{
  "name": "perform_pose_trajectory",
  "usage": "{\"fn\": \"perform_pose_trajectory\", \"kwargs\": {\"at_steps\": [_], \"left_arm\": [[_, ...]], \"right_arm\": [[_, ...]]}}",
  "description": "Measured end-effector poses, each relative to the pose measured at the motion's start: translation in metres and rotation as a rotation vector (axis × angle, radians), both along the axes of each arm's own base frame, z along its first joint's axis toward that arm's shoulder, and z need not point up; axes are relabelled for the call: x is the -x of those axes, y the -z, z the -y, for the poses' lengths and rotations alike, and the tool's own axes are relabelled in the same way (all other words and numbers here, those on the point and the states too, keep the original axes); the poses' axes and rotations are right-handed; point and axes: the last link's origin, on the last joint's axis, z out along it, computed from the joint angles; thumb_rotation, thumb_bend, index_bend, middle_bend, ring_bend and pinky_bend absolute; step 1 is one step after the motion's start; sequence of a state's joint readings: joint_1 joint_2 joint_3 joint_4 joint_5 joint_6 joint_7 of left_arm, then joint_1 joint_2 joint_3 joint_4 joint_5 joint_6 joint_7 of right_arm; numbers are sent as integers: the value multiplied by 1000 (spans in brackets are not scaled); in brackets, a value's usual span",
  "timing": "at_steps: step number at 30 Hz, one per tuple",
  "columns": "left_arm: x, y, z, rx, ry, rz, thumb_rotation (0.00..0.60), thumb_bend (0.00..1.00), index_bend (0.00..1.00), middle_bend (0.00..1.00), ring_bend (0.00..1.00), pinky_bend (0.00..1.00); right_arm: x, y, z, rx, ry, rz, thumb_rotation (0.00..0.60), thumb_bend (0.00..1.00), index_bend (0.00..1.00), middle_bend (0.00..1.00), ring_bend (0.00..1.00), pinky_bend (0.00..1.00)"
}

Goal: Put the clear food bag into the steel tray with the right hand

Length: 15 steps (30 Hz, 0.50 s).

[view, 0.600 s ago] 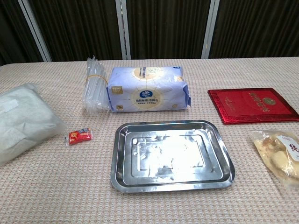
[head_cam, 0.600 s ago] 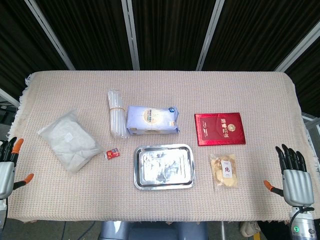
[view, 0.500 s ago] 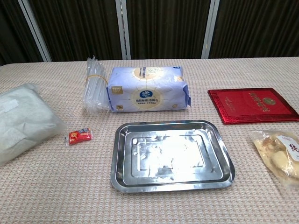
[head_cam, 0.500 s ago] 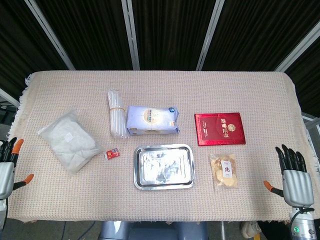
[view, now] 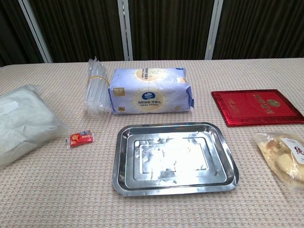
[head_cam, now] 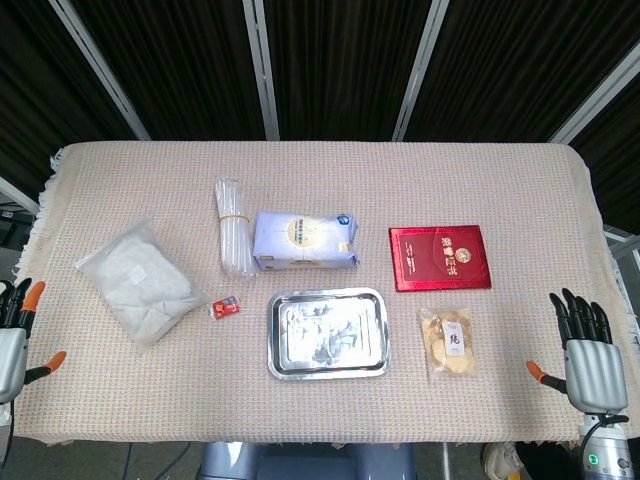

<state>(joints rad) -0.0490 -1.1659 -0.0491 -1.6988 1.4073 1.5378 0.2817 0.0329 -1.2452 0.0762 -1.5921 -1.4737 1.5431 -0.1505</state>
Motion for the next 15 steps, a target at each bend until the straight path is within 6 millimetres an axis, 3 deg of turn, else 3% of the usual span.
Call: {"fn": "perform_pose_trajectory", "kwargs": {"at_steps": [15], "left_arm": [[-1,0,-2,16,0,2,600,10,24,0,0,0]], "right_arm": [[-5,8,3,-57,-30,50,600,0,0,0,0,0]]}}
